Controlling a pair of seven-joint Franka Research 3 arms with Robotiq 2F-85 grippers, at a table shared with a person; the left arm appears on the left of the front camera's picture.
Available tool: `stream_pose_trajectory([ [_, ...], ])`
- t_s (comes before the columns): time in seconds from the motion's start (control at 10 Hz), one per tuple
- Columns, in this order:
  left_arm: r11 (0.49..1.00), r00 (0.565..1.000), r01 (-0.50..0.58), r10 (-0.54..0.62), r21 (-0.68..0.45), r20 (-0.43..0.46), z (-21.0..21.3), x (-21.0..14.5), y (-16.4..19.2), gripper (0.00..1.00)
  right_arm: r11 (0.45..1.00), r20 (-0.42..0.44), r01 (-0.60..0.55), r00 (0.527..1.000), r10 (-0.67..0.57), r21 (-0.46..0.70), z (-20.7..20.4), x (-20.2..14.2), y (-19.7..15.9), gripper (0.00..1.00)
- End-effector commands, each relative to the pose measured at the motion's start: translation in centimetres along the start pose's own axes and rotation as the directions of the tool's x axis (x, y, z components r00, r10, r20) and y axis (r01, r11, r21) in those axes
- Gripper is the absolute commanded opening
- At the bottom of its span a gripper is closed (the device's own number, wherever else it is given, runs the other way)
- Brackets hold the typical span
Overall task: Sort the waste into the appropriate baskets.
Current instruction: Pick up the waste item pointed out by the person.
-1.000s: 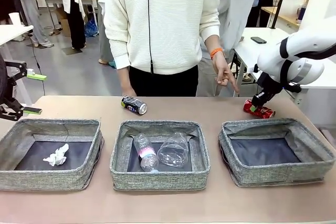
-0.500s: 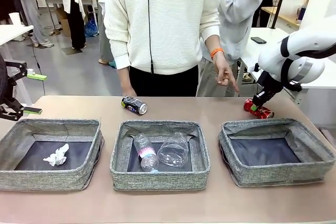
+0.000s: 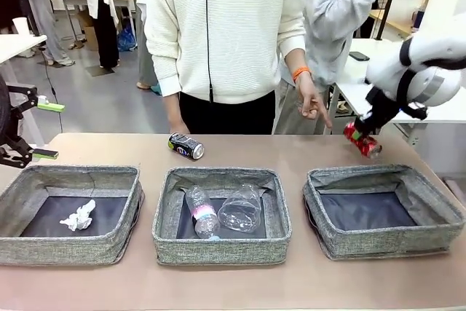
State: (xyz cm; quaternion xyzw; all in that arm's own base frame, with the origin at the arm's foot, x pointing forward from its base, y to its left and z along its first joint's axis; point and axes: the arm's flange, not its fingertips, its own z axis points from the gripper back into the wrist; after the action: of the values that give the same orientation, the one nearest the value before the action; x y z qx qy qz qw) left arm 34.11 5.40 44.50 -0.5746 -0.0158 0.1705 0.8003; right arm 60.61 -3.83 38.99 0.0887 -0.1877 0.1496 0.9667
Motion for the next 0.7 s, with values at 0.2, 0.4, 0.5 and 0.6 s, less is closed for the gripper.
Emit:
stream_pose_trajectory([
  [0.2,1.000,1.000,0.018,-0.018,-0.006,-0.008,0.2,-0.2,0.0,1.00,0.894,0.046,0.412,0.904,-0.426,0.174,17.6,-6.9,9.0,0.00],
  [0.4,1.000,1.000,0.018,-0.018,-0.006,-0.008,0.2,-0.2,0.0,1.00,0.865,0.072,0.461,0.873,-0.482,0.196,18.6,-10.5,13.2,0.00],
  [0.5,1.000,1.000,0.018,-0.018,-0.006,-0.008,0.2,-0.2,0.0,1.00,0.871,0.086,0.445,0.879,-0.469,0.208,18.3,-11.9,14.5,0.00],
  [0.6,1.000,1.000,0.018,-0.018,-0.006,-0.008,0.2,-0.2,0.0,1.00,0.878,0.097,0.418,0.888,-0.449,0.234,17.9,-13.2,15.2,0.00],
])
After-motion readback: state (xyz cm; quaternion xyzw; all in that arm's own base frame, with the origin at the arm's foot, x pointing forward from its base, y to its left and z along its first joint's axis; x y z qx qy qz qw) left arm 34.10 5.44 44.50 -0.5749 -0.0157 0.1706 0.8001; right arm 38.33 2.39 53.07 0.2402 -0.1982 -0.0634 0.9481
